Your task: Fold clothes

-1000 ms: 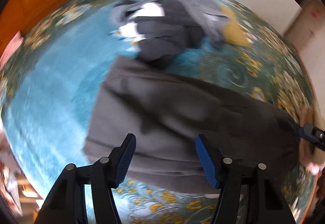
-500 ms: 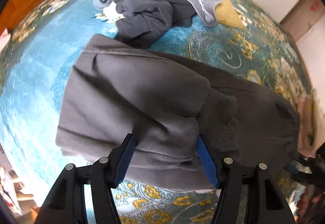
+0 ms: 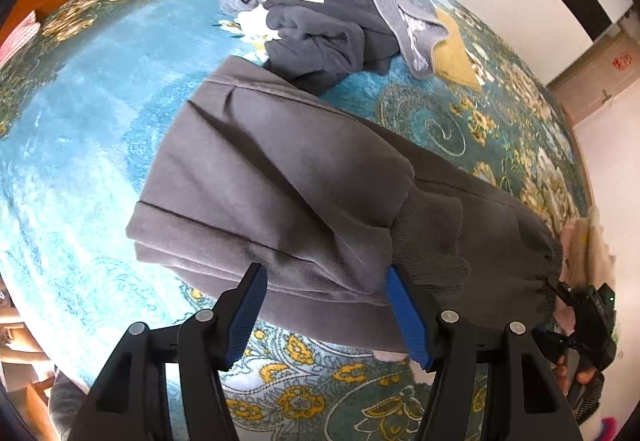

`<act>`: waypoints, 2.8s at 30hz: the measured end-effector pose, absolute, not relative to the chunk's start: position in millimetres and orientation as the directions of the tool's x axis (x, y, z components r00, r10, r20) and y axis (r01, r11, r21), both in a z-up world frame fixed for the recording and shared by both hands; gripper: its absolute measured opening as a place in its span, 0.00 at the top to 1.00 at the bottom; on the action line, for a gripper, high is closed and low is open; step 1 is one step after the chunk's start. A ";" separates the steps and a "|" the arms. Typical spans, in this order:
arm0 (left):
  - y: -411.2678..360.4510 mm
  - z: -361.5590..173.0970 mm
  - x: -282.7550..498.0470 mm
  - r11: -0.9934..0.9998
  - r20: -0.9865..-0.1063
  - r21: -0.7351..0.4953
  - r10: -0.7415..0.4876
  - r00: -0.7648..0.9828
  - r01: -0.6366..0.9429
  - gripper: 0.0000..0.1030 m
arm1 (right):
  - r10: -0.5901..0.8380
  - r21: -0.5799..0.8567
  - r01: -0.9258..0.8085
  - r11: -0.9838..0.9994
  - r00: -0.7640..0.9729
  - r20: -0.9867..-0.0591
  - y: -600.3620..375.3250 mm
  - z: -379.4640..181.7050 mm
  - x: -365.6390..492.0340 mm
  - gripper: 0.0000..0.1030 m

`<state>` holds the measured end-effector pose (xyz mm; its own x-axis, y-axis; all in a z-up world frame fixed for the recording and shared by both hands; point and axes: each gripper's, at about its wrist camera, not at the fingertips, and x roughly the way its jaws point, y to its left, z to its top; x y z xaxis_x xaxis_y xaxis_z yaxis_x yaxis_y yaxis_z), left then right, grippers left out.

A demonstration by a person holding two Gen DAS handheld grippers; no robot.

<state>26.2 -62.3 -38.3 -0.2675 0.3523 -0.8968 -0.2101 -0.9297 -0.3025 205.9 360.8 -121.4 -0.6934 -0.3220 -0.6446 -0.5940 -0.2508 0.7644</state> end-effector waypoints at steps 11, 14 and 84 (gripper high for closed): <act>-81.4 -30.5 29.7 -0.934 -0.884 -0.322 0.356 -0.304 -0.157 0.36 | -0.286 0.709 -0.573 -0.412 -0.657 -0.698 345.9 -61.4 192.8 0.62; -90.9 -29.5 29.5 -0.934 -0.878 -0.333 0.357 -0.318 -0.129 0.36 | -0.292 0.687 -0.508 -0.520 -0.650 -0.702 327.8 -25.6 173.4 0.64; -125.6 22.8 -6.9 -0.707 -0.604 -0.683 0.687 -0.405 -0.180 0.64 | -0.376 0.599 -0.349 -0.721 -0.529 -0.761 226.2 -4.1 77.1 0.46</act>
<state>-6.9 -125.6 22.8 -0.4048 0.6866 -0.6039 -0.1802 -0.7074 -0.6835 77.1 226.2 -4.1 -0.5288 -0.3759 -0.7610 -0.3489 -0.7210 0.5987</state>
